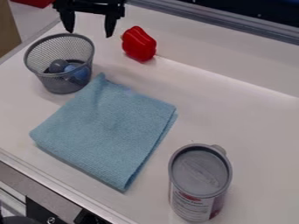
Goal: Moved the silver pot in the upper right side of the table
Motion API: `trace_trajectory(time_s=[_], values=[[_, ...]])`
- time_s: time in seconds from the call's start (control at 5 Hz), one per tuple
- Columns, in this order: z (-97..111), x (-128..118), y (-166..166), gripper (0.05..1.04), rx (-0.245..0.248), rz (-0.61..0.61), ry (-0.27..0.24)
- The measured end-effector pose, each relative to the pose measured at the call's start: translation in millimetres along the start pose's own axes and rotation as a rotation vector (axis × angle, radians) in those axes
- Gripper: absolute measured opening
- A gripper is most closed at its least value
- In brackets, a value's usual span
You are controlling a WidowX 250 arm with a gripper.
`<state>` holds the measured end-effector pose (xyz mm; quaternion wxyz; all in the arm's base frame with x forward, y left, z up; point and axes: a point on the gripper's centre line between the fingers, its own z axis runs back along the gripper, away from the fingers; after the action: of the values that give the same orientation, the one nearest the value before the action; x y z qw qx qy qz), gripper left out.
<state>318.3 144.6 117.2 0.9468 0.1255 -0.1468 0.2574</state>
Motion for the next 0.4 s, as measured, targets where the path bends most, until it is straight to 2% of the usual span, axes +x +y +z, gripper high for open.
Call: trace_trajectory(time_s=[0.2,0.4], values=[[-15.4,-8.5,-4.4,1.000,0.012,0.017,0.022],[-18.8,-13.3,-10.4,1.000,-0.017,0.038,0.034]])
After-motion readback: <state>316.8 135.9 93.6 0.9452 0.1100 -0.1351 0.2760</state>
